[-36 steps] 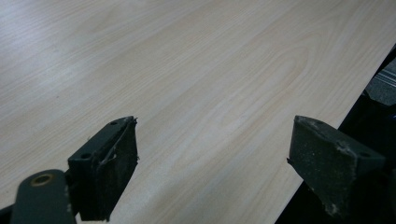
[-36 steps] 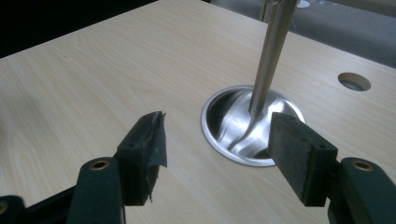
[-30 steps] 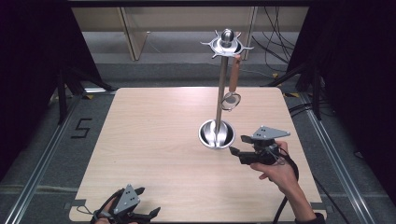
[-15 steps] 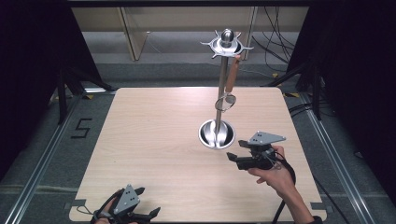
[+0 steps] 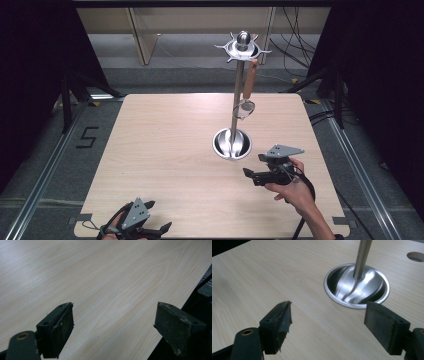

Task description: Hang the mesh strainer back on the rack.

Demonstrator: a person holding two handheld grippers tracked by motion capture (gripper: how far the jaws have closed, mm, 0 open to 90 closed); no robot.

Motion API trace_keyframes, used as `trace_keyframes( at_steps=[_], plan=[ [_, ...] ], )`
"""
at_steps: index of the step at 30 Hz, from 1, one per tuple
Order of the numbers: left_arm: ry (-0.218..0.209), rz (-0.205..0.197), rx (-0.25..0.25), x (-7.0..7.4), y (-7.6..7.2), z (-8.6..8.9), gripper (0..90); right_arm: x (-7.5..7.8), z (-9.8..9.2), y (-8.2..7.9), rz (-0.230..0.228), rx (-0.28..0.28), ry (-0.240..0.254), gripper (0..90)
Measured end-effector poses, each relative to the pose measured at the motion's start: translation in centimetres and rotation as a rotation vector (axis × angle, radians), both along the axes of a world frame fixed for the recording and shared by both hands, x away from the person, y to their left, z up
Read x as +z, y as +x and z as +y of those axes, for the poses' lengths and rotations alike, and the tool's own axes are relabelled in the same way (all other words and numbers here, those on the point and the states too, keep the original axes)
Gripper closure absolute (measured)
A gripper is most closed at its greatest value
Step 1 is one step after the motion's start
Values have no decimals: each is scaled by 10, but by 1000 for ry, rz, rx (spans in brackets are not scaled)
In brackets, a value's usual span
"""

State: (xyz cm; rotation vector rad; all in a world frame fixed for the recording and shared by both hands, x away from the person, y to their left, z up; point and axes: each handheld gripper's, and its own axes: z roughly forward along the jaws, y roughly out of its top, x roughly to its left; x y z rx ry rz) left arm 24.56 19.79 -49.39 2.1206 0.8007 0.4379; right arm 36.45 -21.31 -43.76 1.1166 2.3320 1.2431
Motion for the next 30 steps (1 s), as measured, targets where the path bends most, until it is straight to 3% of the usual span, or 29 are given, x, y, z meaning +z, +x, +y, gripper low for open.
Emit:
trace_keyframes(
  at_steps=[8, 10, 14, 15, 16, 17, 21, 24, 26, 30],
  plan=[
    [-22, 5, 15, -1, -1, -1, 149, -10, -1, -4, -4, 18, -27, 234],
    [2, 2, 0, 0, 0, 0, 149, -13, 0, -7, 12, 15, -23, 234],
    [2, 6, 9, 0, 0, 0, 149, -17, 1, -11, 21, 22, -31, 234],
    [-15, 11, 15, -1, -1, -1, 150, -19, 1, -11, 21, 25, -37, 234],
    [-8, -4, 0, -1, 0, 0, 149, -19, 0, -11, 10, 35, -49, 234],
    [-3, 16, 11, 0, -1, 0, 149, -20, 1, -13, 20, 29, -42, 234],
    [-15, 12, 16, -1, -1, -1, 149, -22, 0, -14, 12, 36, -45, 234],
    [5, -11, -10, 0, 1, 0, 149, -24, -1, -16, 18, 40, -49, 234],
    [-7, 11, 15, 0, -1, -1, 150, -25, 0, -17, 21, 34, -42, 234],
    [0, 2, 1, 0, 0, 0, 149, -27, -2, -19, 30, 37, -42, 234]
  ],
)
